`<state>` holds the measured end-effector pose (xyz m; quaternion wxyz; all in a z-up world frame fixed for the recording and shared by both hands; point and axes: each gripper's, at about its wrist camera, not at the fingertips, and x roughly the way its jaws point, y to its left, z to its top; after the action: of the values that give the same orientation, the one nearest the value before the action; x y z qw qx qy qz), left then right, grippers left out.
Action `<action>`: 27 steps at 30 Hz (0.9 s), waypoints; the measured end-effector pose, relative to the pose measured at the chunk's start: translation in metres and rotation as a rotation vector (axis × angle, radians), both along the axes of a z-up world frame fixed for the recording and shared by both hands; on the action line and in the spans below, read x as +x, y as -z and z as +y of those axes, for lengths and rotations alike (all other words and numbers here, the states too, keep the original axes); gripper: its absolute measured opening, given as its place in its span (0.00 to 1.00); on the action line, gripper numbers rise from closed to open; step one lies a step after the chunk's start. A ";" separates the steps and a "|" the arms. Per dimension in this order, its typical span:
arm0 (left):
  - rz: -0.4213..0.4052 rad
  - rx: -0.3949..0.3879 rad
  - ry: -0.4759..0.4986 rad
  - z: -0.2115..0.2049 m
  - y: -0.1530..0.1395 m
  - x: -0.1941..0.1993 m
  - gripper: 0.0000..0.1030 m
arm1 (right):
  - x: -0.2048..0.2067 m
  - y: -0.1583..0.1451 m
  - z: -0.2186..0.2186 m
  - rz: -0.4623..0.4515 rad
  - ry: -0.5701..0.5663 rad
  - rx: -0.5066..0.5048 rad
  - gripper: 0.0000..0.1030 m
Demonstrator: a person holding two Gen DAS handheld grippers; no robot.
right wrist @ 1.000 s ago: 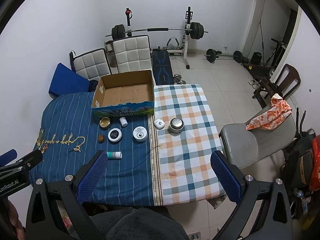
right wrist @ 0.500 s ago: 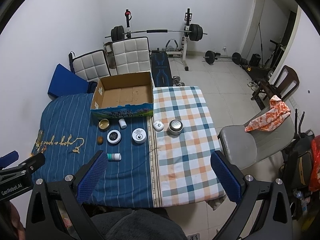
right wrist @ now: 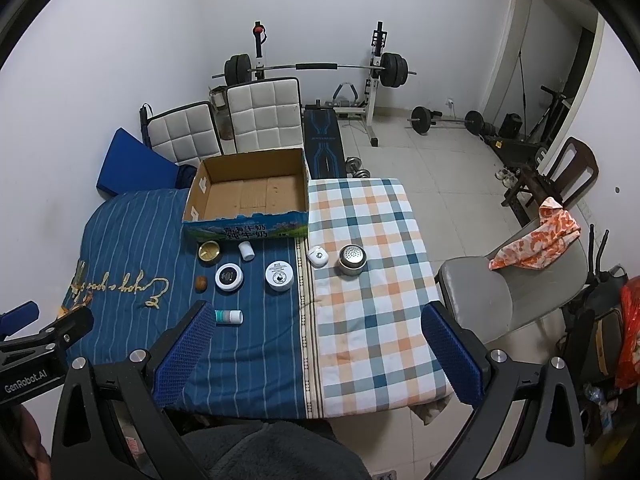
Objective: Organize rigid objects
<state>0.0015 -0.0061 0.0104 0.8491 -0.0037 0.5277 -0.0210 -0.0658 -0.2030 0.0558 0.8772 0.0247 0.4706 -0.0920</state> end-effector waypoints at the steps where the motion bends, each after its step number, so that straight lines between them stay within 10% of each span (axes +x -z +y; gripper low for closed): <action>1: -0.001 -0.001 0.000 0.000 0.000 0.000 1.00 | 0.001 -0.001 0.000 0.001 -0.001 0.001 1.00; 27: 0.004 -0.012 0.003 0.005 0.001 0.003 1.00 | 0.005 -0.002 0.006 -0.005 -0.005 -0.008 1.00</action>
<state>0.0046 -0.0014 0.0095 0.8480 -0.0078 0.5293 -0.0254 -0.0606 -0.1975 0.0575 0.8786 0.0203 0.4683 -0.0919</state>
